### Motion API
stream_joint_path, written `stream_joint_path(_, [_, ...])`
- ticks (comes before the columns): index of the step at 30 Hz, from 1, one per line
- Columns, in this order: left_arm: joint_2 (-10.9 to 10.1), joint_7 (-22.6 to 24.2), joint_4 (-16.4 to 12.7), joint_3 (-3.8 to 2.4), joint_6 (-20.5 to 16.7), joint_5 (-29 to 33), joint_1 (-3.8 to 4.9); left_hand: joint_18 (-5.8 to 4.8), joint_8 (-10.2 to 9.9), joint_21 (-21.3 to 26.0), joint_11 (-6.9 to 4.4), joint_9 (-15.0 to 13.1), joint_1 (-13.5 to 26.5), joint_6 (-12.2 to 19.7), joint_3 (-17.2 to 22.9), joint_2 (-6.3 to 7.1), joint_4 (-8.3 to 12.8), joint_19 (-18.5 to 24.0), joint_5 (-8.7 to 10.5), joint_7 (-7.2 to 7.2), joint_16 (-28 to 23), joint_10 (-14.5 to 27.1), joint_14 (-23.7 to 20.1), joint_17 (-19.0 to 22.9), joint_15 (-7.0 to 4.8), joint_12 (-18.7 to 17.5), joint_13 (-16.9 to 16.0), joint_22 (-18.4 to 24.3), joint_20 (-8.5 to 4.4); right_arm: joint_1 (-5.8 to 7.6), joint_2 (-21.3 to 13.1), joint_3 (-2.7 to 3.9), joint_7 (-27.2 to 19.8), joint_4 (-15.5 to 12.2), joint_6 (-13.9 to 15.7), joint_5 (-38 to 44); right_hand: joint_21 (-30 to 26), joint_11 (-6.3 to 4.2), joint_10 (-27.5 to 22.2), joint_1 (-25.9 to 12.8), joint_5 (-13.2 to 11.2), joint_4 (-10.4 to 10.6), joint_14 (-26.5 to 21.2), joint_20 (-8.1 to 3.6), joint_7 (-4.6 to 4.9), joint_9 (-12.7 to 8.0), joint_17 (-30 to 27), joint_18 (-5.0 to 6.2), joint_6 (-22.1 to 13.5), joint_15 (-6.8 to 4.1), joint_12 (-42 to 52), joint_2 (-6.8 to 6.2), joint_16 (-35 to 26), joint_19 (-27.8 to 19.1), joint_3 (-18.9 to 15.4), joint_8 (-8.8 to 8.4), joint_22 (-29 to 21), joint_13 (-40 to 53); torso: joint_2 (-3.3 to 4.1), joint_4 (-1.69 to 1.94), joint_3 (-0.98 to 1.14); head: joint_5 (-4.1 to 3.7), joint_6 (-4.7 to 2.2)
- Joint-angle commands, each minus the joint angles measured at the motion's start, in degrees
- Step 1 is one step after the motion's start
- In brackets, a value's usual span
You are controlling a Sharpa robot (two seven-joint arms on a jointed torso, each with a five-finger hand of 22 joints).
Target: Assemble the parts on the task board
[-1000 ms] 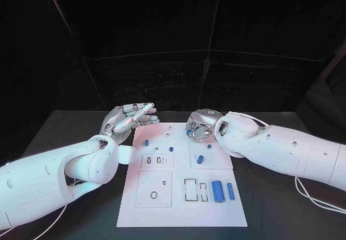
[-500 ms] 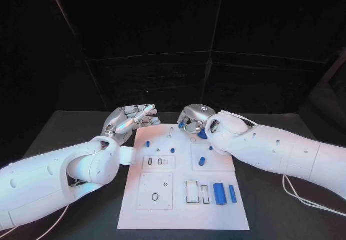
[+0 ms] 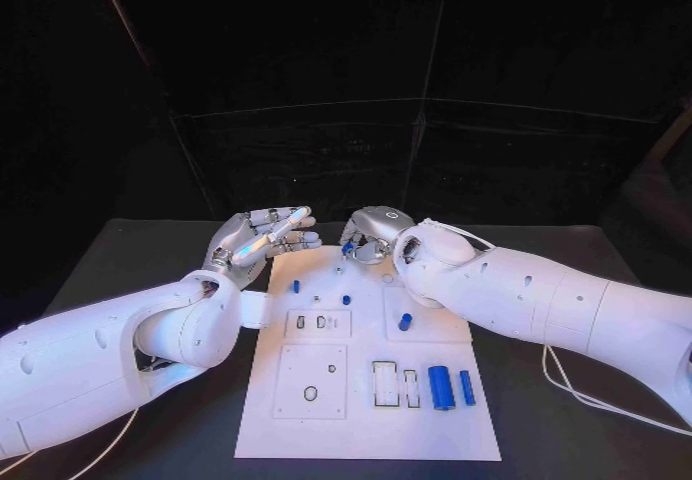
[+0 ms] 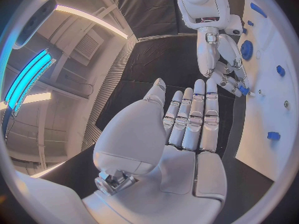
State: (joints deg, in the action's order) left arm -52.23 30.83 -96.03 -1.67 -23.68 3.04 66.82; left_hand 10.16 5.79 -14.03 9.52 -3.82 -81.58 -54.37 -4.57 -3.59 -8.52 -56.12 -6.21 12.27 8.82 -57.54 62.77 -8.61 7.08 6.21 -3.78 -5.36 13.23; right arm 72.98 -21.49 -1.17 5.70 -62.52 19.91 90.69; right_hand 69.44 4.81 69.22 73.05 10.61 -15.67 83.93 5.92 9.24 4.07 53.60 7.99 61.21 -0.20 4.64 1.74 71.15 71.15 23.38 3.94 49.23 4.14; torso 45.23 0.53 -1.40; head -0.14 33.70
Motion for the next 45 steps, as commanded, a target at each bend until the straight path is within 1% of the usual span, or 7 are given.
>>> stream_joint_path(1, [0.0, 0.4, -0.1, -0.07, 0.7, 0.0, 0.20, 0.35, -0.4, -0.3, 0.23, 0.1, 0.0, -0.3, 0.0, -0.52, 0.2, -0.5, 0.01, 0.15, -0.4, -0.3, 0.3, -0.1, -0.01, -0.4, 0.1, 0.0, 0.01, 0.16, 0.4, 0.04, -1.1, 0.4, -1.8, -0.3, 0.3, 0.21, 0.2, -0.1, -0.4, 0.1, 0.7, -0.12, 0.14, -0.1, 0.1, -0.28, 0.1, 0.11, -0.2, -0.72, 0.3, -0.3, 0.4, -0.07, 0.0, 0.0, 0.10, 0.03, -0.05, -0.17, 0.07])
stream_joint_path(6, [0.0, 0.3, -0.1, -0.07, 0.7, 0.0, 0.34, 0.34, -0.4, -0.3, 0.24, 0.1, 0.0, -0.3, 0.0, -0.54, 0.2, -0.5, 0.01, 0.15, -0.4, -0.3, 0.3, -0.1, 0.00, -0.4, 0.1, 0.0, 0.01, 0.16, 0.8, 0.03, -1.1, 0.7, -3.2, -0.5, 0.3, 0.21, 0.1, -0.2, -0.6, 0.2, 0.7, -0.10, 0.13, -0.1, 0.1, -0.29, 0.1, 0.12, -0.3, -0.79, 0.3, -0.3, 0.5, -0.08, 0.1, 0.0, 0.08, 0.04, 0.00, -0.01, 0.36])
stream_joint_path(22, [0.0, 0.1, 0.0, -0.07, 0.7, 0.0, 0.49, 0.34, -0.4, -0.3, 0.25, 0.1, -0.1, -0.3, 0.1, -0.61, 0.2, -0.5, 0.00, 0.16, -0.4, -0.2, 0.3, -0.1, 0.00, -0.5, 0.1, 0.0, 0.01, 0.16, 1.5, 0.03, 1.1, 1.5, -4.9, -0.1, 0.0, 0.43, -0.9, -1.1, -1.3, 1.0, 0.5, 0.04, 0.21, -0.2, -0.6, -0.17, -0.5, 0.29, -0.8, -1.73, 0.1, -0.9, 1.0, -0.23, -0.6, -0.2, 0.14, 0.03, -0.03, 0.28, 0.43])
stream_joint_path(25, [0.1, 0.1, 0.0, -0.07, 0.7, 0.0, 0.50, 0.33, -0.5, -0.3, 0.25, 0.1, -0.1, -0.3, 0.1, -0.68, 0.3, -0.5, -0.01, 0.18, -0.5, -0.2, 0.3, -0.1, 0.01, -0.5, 0.1, 0.0, 0.01, 0.16, 1.7, 0.03, 1.5, 1.7, -4.6, 0.1, -0.7, 1.04, -3.9, -2.3, -1.5, 1.7, 0.2, 0.46, 0.62, -0.4, -1.5, -0.01, -2.1, 0.90, -1.1, -3.10, -0.3, -1.8, 0.7, -0.48, -1.8, -0.5, 0.13, 0.02, -0.02, 0.29, 0.43])
stream_joint_path(27, [0.1, 0.1, 0.0, -0.07, 0.6, 0.0, 0.51, 0.33, -0.5, -0.3, 0.25, 0.1, -0.1, -0.3, 0.1, -0.68, 0.3, -0.5, -0.01, 0.18, -0.5, -0.2, 0.3, -0.1, 0.01, -0.5, 0.1, 0.0, 0.01, 0.17, 1.8, 0.03, 1.8, 1.8, -4.2, 0.1, -2.9, 1.40, -7.4, -2.7, -2.2, 2.3, -0.3, 0.80, 0.43, -0.4, -3.3, 0.68, -4.7, 1.17, -1.0, -4.26, -1.3, -3.9, 0.1, -0.43, -5.5, -0.5, 0.14, 0.01, -0.03, 0.27, 0.42])
stream_joint_path(39, [0.0, -0.1, 0.1, -0.07, 0.5, 0.0, 0.53, 0.33, -0.5, -0.3, 0.26, 0.1, -0.2, -0.3, 0.1, -0.70, 0.3, -0.5, -0.01, 0.19, -0.5, -0.2, 0.3, -0.1, 0.02, -0.5, 0.1, 0.0, 0.02, 0.17, 1.8, 0.02, 2.6, 1.7, -3.4, 0.1, -3.3, 1.43, -7.8, -2.1, -2.3, 2.8, -0.4, 0.91, 0.43, -0.2, -3.8, 0.75, -4.9, 1.16, -0.3, -4.27, -1.7, -4.1, 0.0, -0.17, -5.9, -0.3, 0.18, -0.04, 0.00, 0.29, 0.31])
stream_joint_path(45, [-0.1, -0.2, 0.1, -0.06, 0.6, 0.1, 0.54, 0.31, -0.5, -0.2, 0.29, 0.1, -0.2, -0.3, 0.1, -0.73, 0.3, -0.5, 0.00, 0.22, -0.6, -0.2, 0.2, -0.1, 0.05, -0.6, 0.1, 0.1, 0.03, 0.16, 0.7, 0.03, 2.2, 0.3, 0.3, 0.1, -5.8, 1.48, -11.2, -1.9, -2.5, 4.2, -1.2, 0.97, -0.04, -0.4, -7.0, 1.36, -8.7, 1.22, -0.2, -5.77, -3.6, -5.9, -2.4, -0.40, -9.8, -0.3, 0.20, -0.04, 0.03, 0.30, -0.07])
